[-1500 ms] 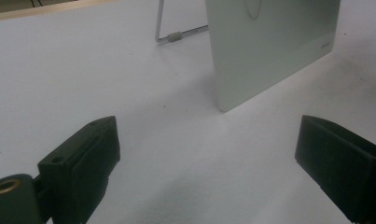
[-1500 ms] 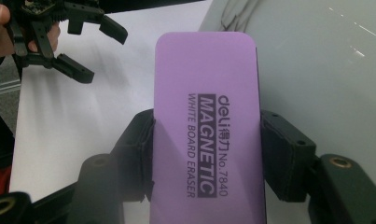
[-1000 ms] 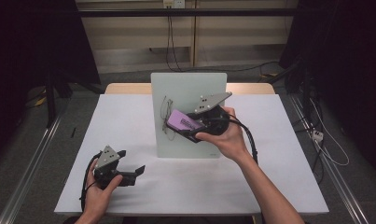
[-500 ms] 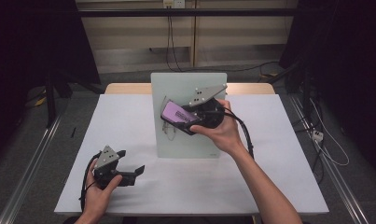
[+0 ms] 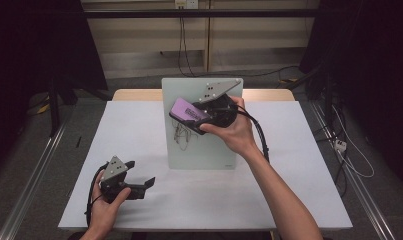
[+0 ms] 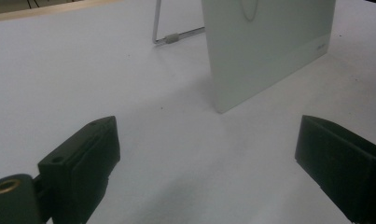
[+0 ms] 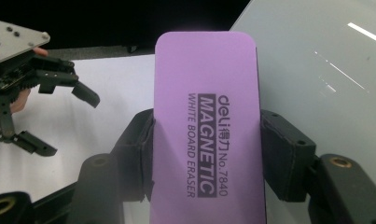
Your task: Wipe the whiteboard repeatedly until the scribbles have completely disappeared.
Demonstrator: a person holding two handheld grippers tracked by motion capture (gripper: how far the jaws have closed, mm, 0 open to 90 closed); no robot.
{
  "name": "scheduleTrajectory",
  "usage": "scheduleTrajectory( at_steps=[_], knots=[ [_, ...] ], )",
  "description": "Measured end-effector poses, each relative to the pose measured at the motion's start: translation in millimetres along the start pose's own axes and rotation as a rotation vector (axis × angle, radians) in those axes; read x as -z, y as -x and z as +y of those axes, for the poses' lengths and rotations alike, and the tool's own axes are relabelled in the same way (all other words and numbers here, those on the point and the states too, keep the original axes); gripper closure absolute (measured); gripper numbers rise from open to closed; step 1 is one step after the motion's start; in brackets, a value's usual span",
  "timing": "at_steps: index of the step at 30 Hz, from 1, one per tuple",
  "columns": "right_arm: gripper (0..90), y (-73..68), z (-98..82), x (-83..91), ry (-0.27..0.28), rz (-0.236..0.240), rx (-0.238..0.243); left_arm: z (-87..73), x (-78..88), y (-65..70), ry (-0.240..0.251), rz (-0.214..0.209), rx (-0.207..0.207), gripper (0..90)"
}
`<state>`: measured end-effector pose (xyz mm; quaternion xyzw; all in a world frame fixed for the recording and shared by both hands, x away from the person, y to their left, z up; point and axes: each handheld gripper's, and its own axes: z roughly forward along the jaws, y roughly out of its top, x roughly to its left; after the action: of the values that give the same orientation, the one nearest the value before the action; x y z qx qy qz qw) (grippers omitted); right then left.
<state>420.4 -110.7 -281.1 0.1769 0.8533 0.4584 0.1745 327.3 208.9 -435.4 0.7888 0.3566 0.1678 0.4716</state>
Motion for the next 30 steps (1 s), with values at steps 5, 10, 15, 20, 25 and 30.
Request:
scheduleTrajectory(
  at_steps=[5,10,15,20,25,30],
  knots=[
    [41.8,1.2,3.8,-4.5,-0.002,-0.014,0.012,-0.5,0.2,-1.5,0.005,0.001,0.006,6.6],
    [41.8,2.5,5.6,-7.5,-0.013,-0.037,0.012,-0.5,0.3,-1.1,0.001,0.000,0.002,6.6],
    [41.8,4.0,11.5,-5.4,0.003,-0.074,0.015,-0.4,-0.6,-1.4,-0.001,0.001,0.000,6.6],
    [41.8,2.2,9.6,-9.1,-0.014,-0.100,0.021,-0.4,0.5,-1.5,0.003,0.001,-0.001,6.6],
    [41.9,-2.5,7.2,-14.3,-0.029,-0.105,0.029,-0.7,0.9,-1.9,0.003,0.001,-0.001,6.6],
    [41.9,-5.5,5.8,-18.0,-0.047,-0.098,0.035,-0.5,0.4,-1.1,-0.003,0.000,-0.002,6.7]
  ],
)
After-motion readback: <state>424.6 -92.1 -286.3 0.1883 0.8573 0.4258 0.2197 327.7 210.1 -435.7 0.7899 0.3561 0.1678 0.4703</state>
